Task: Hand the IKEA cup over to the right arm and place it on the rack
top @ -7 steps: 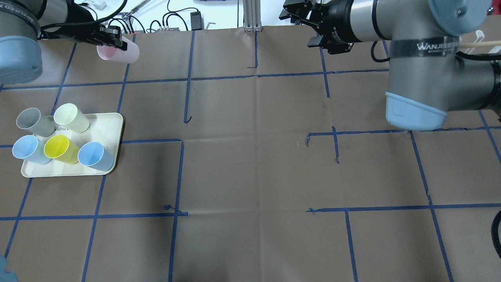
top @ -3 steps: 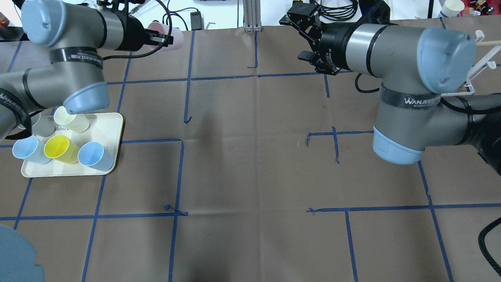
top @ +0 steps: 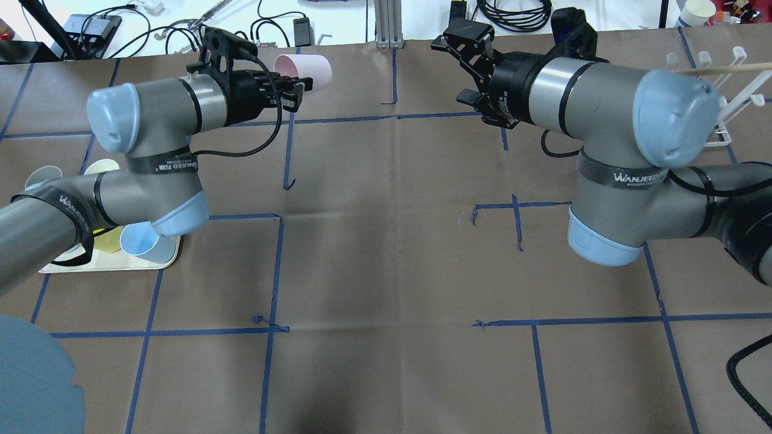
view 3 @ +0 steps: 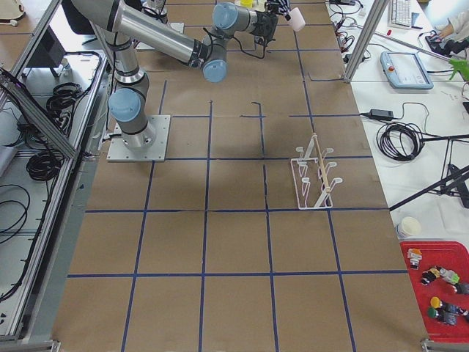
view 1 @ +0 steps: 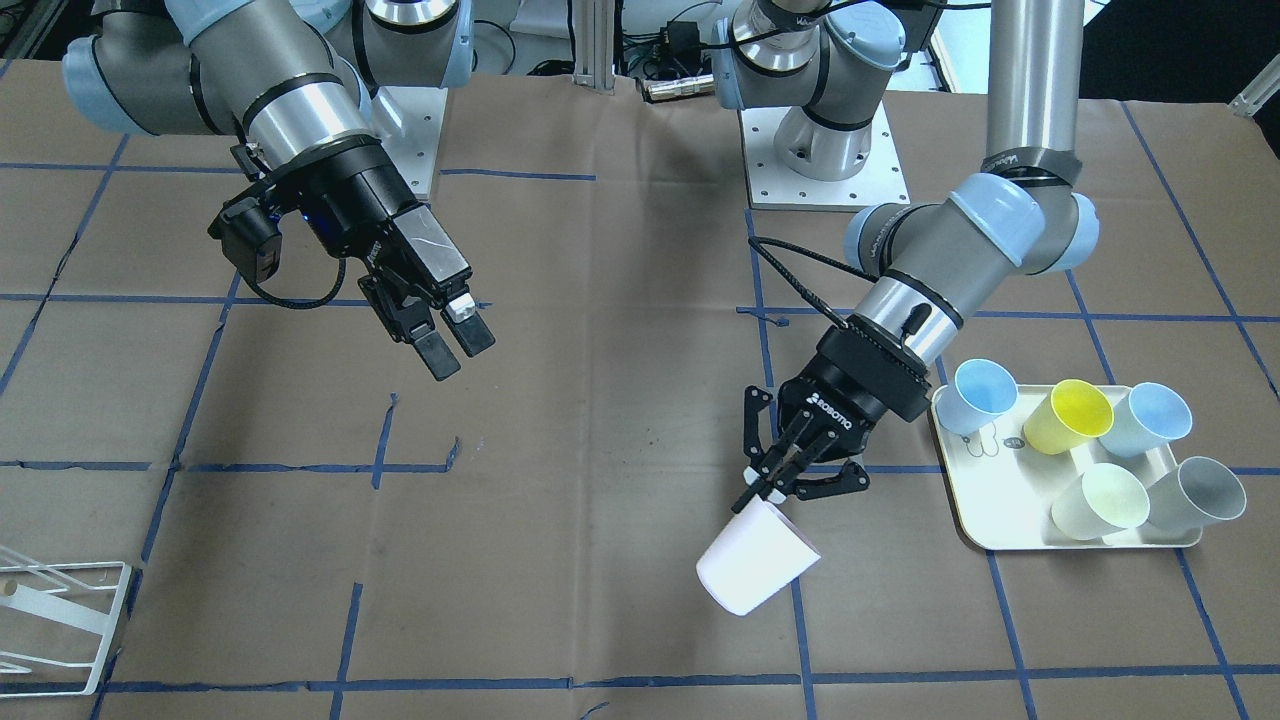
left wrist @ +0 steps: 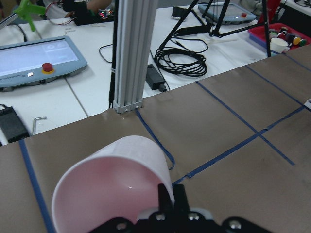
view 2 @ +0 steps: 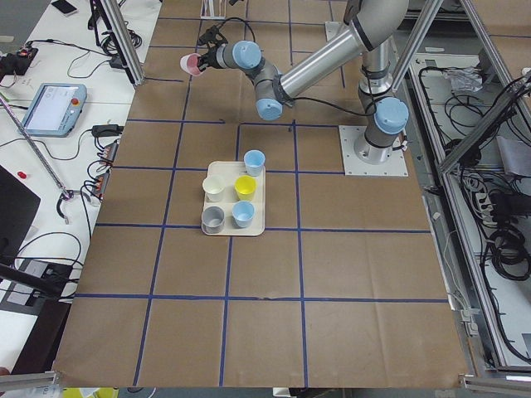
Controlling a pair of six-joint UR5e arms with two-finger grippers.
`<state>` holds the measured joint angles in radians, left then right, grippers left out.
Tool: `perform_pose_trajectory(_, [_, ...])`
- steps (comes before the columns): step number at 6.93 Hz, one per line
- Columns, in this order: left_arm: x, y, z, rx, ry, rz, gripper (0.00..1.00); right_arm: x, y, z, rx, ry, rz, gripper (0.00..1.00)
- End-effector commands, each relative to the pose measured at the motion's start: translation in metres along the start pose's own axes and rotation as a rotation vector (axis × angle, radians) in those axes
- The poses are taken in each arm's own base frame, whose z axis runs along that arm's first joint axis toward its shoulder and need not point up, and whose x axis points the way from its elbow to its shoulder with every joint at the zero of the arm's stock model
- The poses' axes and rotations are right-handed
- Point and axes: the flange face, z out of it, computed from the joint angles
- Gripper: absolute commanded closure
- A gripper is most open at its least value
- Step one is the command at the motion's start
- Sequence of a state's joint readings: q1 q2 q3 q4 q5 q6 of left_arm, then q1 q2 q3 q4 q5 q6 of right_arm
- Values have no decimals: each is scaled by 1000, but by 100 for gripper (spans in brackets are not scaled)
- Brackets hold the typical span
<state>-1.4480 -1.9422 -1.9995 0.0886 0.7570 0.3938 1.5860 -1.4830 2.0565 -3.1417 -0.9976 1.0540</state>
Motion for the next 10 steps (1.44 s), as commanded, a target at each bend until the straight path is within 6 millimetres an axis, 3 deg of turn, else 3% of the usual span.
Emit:
perform_pose_trajectory(1, [33,16,-1,171,212,101,100,14,-4,16,45,-92,52,0])
perform_pose_trajectory(3, [60,-2,-18,261,385,159,100,23,1,23,50,-262,133,0])
perform_pose_trajectory(5, [73,0,-26,321,453,209,100,24,2,20,50,-308,199,0])
perform_pose_trajectory(9, [82,0,-33,347,449,164,100,74,27,14,103,-324,234,0])
perform_pose_trajectory(10, [89,0,-29,342,449,162,99,77,28,7,175,-339,260,0])
